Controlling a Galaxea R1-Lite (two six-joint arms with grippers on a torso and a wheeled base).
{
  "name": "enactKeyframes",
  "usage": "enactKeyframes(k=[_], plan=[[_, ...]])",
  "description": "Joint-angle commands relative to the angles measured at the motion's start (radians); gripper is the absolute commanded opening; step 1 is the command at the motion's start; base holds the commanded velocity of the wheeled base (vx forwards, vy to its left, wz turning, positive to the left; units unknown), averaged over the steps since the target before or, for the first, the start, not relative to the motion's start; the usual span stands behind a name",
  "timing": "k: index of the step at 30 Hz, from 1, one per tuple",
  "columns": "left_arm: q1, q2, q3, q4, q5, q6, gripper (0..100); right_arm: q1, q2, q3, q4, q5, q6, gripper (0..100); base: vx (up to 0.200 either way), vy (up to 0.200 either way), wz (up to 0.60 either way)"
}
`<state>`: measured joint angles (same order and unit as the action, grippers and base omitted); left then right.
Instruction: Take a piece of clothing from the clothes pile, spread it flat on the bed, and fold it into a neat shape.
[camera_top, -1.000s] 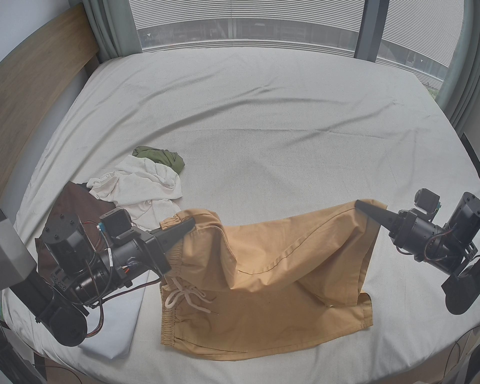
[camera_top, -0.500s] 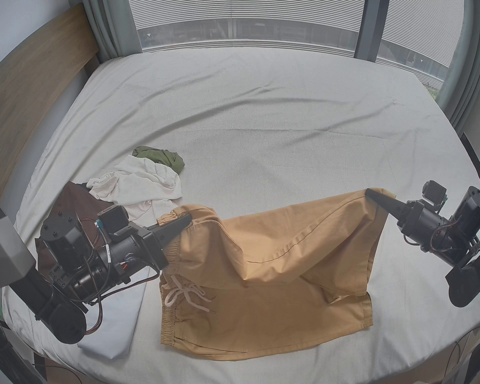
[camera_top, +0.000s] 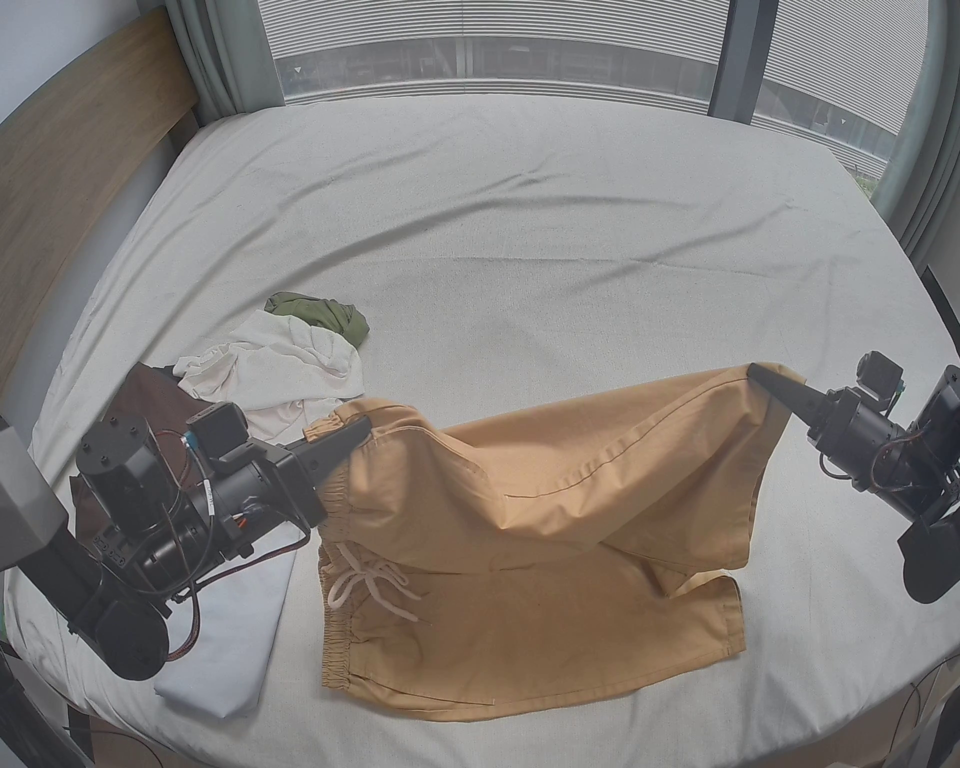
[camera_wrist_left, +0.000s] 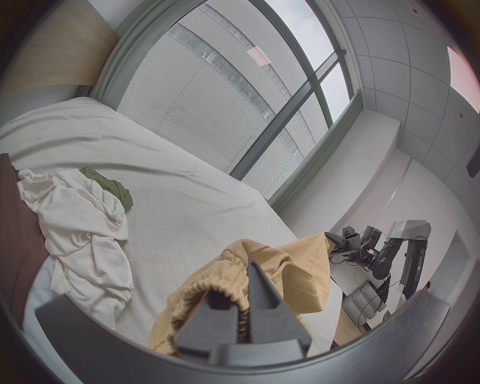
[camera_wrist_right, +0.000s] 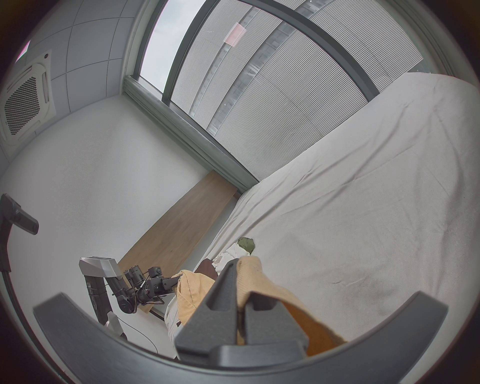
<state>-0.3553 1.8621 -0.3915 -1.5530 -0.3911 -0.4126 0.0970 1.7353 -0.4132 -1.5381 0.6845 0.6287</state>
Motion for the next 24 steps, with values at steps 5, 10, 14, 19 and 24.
enactKeyframes(k=[5,10,14,19,24], plan=[[0.019,-0.003,-0.012,-0.002,0.000,0.000,0,-0.022,0.001,-0.012,0.000,0.001,0.000,0,0.000,0.000,0.00],[0.029,-0.003,-0.018,-0.002,0.000,0.000,0,-0.042,0.001,-0.015,0.000,0.015,0.002,0,0.000,0.000,0.00],[0.033,-0.004,-0.026,-0.002,0.000,0.000,0,-0.056,0.001,-0.021,0.000,0.024,0.008,0,0.000,0.000,0.00],[0.047,-0.015,-0.027,-0.002,-0.002,-0.002,0,-0.082,0.001,-0.029,0.000,0.040,0.022,0,0.000,0.000,0.00],[0.050,-0.014,-0.027,-0.002,-0.002,-0.002,0,-0.111,0.001,-0.036,0.000,0.061,0.043,0,0.000,0.000,0.00]])
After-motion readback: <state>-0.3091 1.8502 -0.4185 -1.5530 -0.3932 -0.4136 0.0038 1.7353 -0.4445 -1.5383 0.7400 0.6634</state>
